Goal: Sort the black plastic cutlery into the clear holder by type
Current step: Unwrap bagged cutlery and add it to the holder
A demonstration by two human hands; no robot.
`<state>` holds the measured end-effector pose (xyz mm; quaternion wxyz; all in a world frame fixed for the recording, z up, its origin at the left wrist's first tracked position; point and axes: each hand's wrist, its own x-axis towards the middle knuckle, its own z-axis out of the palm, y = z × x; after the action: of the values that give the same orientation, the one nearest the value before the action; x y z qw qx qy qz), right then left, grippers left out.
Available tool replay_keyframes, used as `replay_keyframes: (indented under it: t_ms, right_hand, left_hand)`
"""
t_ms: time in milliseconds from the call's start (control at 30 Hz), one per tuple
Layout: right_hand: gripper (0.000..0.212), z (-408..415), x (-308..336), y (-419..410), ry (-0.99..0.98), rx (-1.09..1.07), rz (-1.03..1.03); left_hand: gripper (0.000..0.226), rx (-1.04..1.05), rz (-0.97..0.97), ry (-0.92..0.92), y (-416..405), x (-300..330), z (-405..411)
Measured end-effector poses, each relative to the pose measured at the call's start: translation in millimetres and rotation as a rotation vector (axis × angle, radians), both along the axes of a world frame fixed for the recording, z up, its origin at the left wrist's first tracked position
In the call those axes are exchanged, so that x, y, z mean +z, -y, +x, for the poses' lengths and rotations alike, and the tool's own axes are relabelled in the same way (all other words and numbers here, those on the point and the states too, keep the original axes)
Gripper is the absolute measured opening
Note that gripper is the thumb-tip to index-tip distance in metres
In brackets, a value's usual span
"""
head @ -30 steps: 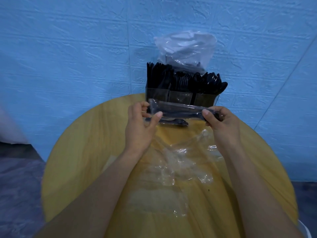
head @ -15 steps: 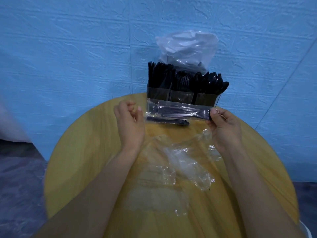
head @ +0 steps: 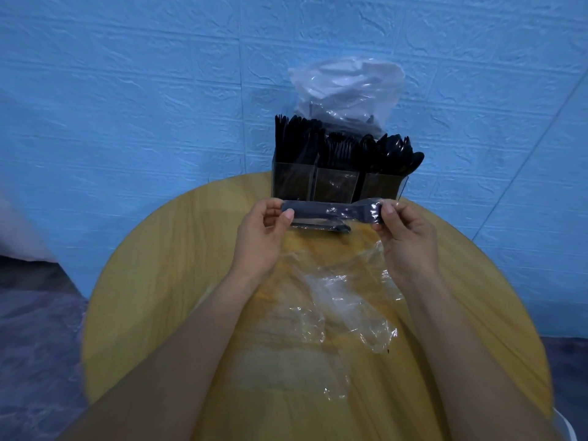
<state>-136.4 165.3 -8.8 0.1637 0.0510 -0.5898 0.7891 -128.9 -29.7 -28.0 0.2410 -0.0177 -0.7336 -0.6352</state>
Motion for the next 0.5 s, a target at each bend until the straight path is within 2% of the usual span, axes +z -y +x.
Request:
replay_keyframes:
  t_ms: [167, 300, 400, 500]
  right_hand:
    - [0.015, 2.4, -0.6, 0.4, -0.002, -0.175, 0.265]
    - [0.016, 2.0, -1.6, -0.3, -0.023, -0.275, 0.308]
    - [0.015, 2.7, -2.8, 2.7, -0.059, -0.255, 0.353]
    - [0.022, 2.7, -2.5, 4.1, -0.067, -0.288, 0.388]
  left_hand:
    - [0.010, -0.017, 0.079, 0.027, 3.6, -2.0, -2.7]
    - [0.005, -0.049, 0.103, 0.014, 0.6, -0.9, -1.0]
    - [0.003, -0.054, 0.140, -0.005, 2.6, 1.9, 0.5]
    - [0.011, -0.068, 0.182, -0.029, 4.0, 4.9, 2.0]
